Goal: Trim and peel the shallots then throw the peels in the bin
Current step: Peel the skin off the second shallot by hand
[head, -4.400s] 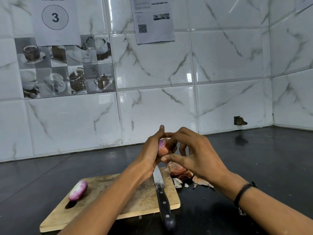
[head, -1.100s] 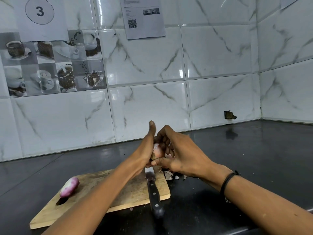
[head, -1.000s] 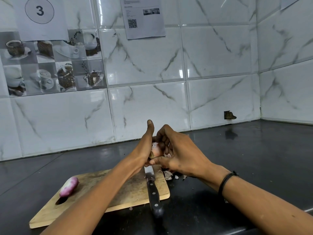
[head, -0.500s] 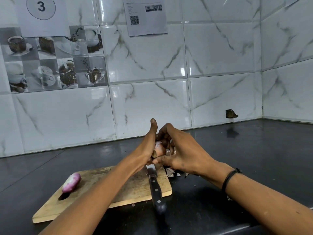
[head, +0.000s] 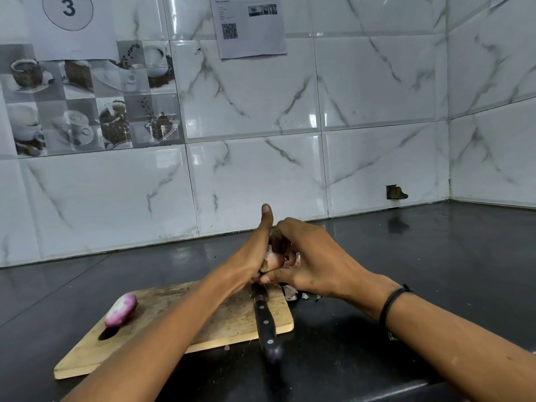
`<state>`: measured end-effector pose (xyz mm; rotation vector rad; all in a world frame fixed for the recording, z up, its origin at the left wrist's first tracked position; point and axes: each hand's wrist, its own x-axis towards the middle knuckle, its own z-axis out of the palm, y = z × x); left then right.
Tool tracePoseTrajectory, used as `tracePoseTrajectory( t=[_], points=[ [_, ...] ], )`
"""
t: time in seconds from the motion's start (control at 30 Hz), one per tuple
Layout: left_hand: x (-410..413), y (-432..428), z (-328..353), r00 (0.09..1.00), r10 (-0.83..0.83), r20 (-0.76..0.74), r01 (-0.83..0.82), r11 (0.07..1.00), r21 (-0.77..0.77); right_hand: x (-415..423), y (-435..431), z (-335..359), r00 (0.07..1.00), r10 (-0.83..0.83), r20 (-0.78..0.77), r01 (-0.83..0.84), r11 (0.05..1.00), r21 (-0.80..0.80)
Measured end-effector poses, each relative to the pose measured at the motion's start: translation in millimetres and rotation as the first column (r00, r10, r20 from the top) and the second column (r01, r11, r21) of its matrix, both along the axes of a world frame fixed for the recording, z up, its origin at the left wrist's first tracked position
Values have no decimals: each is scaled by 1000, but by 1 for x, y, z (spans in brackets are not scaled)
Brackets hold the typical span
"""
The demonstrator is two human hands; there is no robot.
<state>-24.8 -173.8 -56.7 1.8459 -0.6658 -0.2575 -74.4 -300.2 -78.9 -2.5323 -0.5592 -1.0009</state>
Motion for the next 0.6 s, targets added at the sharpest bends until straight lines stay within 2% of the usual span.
tracePoseTrajectory(
  t=[0.17,0.37,0.6],
  points=[
    [-2,2,9,999,3,-32,-8,991,-134,3,1,-1,996,29,84,-34,998,54],
    [4,1,5,1000,2,-18,-4,993,-114,-1,-1,3,992,53,112,-65,992,108],
    [-3,-2,5,997,-82,-11,81,994,-77,2,0,-1,994,67,86,-69,997,23]
  ],
)
